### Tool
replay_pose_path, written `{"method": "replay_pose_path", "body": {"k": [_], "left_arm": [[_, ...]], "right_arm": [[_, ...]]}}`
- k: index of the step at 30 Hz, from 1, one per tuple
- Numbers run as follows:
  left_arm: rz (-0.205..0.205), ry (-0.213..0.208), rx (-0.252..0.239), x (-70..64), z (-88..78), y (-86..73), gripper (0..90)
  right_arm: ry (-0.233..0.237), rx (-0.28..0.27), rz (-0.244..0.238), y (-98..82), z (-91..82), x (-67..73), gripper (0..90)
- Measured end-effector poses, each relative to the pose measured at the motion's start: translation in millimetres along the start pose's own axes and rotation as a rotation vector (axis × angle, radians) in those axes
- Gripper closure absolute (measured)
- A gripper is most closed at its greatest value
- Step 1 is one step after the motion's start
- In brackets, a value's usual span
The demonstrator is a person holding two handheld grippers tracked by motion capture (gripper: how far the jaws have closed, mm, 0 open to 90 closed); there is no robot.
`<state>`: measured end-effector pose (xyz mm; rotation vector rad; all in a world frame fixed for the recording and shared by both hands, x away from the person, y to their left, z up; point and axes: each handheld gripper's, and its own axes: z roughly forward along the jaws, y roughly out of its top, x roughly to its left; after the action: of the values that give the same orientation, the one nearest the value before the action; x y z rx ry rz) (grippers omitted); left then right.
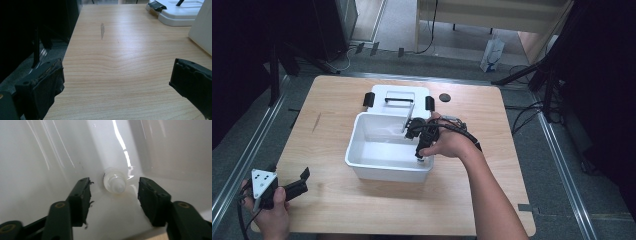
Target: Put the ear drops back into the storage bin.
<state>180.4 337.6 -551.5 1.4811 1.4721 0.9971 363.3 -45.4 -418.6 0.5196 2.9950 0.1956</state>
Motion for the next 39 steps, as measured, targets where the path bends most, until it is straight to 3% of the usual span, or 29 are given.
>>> {"method": "replay_pose_path", "body": {"k": [10, 16, 23, 39], "left_arm": [[-0.004, 0.0, -0.002, 0.0, 0.1, 0.0, 0.0], [-0.003, 0.0, -0.001, 0.1, 0.1, 0.0, 0.0], [-0.003, 0.001, -0.003, 0.0, 0.2, 0.0, 0.0], [0.006, 0.002, 0.003, -0.6, -0.1, 0.1, 0.0]], "right_arm": [[-0.046, -0.038, 0.047, 4.3, -23.3, 4.9, 0.0], [-0.087, -0.093, 0.111, 1.4, -40.0, 0.7, 0.0], [-0.144, -0.124, 0.139, -12.2, -49.4, -3.4, 0.0], [-0.162, -0.139, 0.221, -54.3, -51.3, -12.4, 0.0]]}}
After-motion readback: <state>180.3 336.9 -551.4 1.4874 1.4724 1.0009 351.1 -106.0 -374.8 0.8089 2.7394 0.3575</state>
